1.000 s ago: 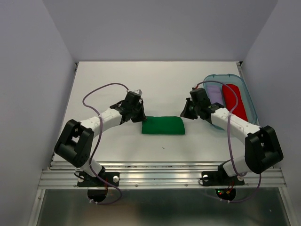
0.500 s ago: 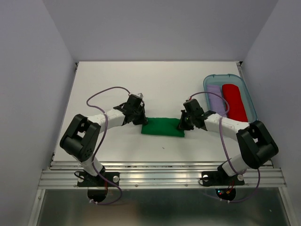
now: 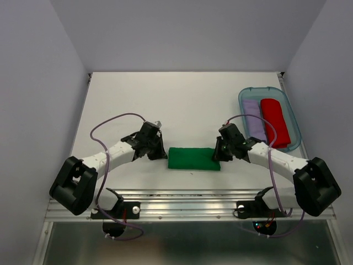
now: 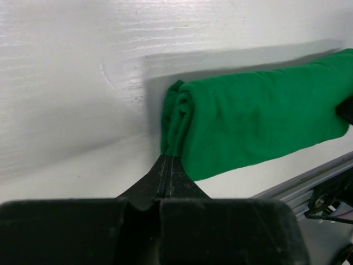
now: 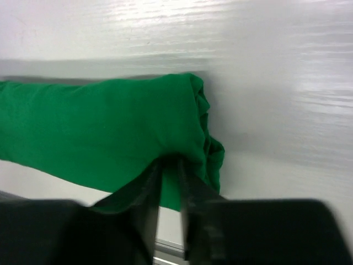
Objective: Roll the t-shirts
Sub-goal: Roll the T-shirt to the center of the board, then move the bin to the center of the board.
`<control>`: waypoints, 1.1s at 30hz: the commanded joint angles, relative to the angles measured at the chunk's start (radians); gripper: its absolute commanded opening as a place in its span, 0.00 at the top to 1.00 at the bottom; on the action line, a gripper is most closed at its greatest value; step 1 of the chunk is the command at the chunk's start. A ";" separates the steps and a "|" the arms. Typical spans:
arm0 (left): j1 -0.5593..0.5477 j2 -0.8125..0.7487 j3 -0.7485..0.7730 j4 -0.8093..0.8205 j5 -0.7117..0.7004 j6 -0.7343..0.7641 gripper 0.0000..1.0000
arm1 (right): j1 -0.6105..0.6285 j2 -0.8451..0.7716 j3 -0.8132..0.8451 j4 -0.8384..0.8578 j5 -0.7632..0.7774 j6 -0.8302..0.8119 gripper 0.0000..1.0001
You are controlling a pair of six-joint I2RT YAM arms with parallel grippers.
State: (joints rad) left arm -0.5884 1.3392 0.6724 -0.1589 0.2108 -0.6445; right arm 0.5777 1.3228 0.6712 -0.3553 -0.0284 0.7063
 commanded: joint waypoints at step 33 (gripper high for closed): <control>0.047 -0.121 0.329 -0.261 -0.217 0.140 0.63 | -0.503 0.670 1.045 -0.113 0.163 -0.269 0.23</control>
State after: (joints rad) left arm -0.5476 1.2625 1.0298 -0.4358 -0.0044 -0.5064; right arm 0.0719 1.9469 1.6150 -0.5007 0.1715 0.4686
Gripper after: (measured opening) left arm 0.372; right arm 0.767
